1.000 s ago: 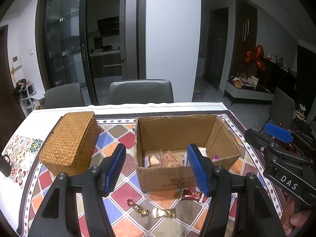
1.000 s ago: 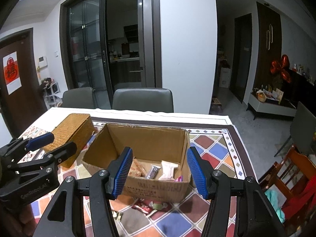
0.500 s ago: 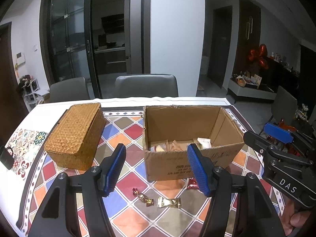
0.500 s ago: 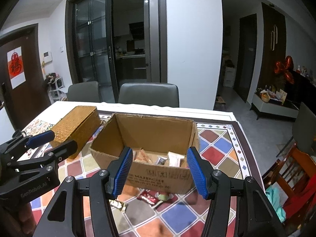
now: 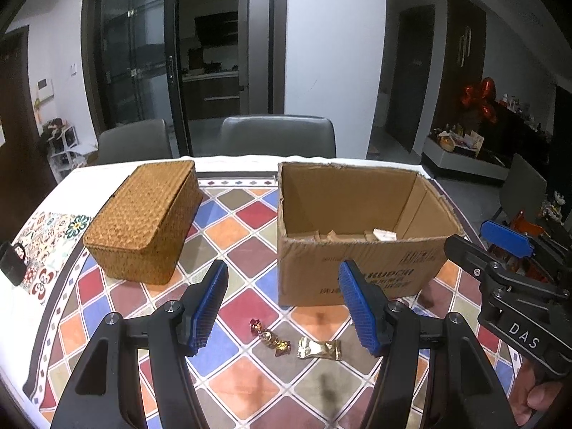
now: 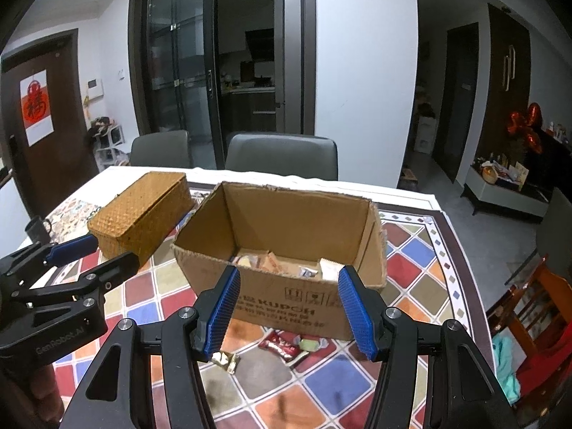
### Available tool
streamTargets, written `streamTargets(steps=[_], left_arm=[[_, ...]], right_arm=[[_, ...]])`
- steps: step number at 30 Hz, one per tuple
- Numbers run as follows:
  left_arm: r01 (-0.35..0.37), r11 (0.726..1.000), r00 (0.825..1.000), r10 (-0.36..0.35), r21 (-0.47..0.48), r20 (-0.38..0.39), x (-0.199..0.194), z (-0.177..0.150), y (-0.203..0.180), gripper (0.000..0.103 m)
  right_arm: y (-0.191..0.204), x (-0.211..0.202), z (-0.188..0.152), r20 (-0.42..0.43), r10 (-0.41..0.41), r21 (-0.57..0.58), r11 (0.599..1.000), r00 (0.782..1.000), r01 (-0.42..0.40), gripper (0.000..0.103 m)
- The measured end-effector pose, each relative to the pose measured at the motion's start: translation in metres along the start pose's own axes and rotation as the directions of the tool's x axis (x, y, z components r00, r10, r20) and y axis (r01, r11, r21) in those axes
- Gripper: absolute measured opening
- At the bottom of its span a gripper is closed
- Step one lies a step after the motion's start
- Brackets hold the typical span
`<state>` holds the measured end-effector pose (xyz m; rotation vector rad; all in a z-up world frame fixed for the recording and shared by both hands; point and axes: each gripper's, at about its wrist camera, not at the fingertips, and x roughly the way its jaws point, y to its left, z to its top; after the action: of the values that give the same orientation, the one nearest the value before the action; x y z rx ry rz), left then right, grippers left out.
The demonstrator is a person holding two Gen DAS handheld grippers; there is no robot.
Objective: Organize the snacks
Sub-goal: 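Move both open tools back from the box toward the candies on the table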
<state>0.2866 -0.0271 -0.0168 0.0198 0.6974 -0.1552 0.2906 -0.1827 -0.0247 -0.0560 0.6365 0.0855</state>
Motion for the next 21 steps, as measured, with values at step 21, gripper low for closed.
streamTargets(steps=[21], left_arm=[[-0.061,0.997,0.992,0.054,-0.057,-0.118,0.056,-0.050,0.018,0.064]], right_arm=[[0.014,0.052,-0.036,-0.092,0.040,-0.051,0.998,0.995,-0.045,0.058]])
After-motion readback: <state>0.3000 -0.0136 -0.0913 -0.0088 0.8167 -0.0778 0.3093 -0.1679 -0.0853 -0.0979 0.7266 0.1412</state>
